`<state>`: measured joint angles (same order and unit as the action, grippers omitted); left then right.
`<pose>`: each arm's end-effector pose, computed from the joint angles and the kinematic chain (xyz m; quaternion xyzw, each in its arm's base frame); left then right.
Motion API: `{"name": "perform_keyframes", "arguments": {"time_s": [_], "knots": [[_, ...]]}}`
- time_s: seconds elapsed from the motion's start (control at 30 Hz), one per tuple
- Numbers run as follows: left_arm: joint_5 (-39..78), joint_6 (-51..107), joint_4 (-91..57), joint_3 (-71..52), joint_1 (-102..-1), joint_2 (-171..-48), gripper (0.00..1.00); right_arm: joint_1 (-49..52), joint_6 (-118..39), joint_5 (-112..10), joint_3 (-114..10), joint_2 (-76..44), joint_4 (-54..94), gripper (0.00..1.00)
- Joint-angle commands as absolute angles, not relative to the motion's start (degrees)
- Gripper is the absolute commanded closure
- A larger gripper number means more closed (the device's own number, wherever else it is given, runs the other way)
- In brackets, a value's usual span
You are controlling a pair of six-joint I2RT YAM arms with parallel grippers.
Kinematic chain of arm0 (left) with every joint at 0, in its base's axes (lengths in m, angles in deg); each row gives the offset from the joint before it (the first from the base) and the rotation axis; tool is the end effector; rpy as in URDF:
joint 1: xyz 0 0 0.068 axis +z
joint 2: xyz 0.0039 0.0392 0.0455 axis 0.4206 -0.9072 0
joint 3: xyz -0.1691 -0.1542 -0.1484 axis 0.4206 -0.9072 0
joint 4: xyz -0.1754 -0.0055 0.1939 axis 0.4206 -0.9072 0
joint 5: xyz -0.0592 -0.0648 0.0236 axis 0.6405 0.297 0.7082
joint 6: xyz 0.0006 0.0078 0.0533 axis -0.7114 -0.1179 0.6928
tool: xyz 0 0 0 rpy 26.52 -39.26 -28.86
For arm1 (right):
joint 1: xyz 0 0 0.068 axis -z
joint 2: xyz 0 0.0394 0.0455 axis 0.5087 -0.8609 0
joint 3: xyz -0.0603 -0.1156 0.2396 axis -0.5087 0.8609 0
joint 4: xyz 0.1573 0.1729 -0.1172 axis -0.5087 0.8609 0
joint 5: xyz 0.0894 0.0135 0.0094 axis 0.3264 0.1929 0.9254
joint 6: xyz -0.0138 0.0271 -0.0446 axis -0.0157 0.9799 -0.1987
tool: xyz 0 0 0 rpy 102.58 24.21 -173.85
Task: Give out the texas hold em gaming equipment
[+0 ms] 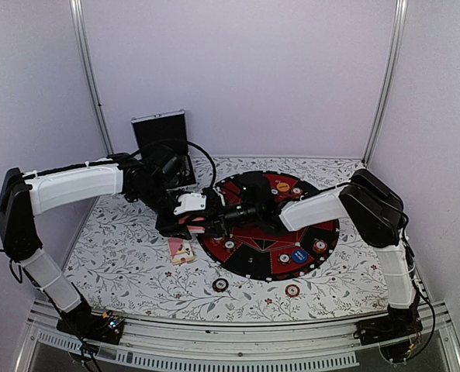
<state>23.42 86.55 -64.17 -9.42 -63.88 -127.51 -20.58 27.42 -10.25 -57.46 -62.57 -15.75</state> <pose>0.2515 -0.2134 0.2462 0.6799 0.6957 -0.0903 0.2136 0.2863 0.3980 0.1657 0.1160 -0.7442 -0.6577 0.0118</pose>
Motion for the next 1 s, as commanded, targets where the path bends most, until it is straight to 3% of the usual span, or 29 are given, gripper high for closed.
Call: {"name": "perform_keyframes", "arguments": {"time_s": [0.0,0.13,0.33,0.43,0.67,0.97], "knots": [[23.50,86.01,-63.39,-7.60,-64.60,-124.77,0.83,-19.27,26.56,-13.22,-54.53,-60.34,-11.60,0.66],[22.24,85.85,-62.67,-7.88,-64.60,-124.65,0.86,-18.95,26.25,-14.18,-53.68,-59.04,-11.12,0.58],[21.41,85.96,-61.99,-8.45,-64.60,-124.74,0.86,-18.84,25.22,-14.51,-54.42,-58.30,-8.81,0.57],[21.12,85.75,-61.24,-8.63,-64.60,-124.74,0.86,-19.01,24.90,-14.13,-55.66,-58.74,-8.09,0.48],[20.48,85.11,-61.18,-8.72,-64.99,-126.23,0.87,-20.33,25.95,-12.34,-60.25,-61.83,-8.19,0.39],[20.40,84.88,-61.15,-8.68,-65.04,-126.22,0.90,-20.18,27.28,-12.68,-60.02,-64.02,-8.36,0.44]]}}
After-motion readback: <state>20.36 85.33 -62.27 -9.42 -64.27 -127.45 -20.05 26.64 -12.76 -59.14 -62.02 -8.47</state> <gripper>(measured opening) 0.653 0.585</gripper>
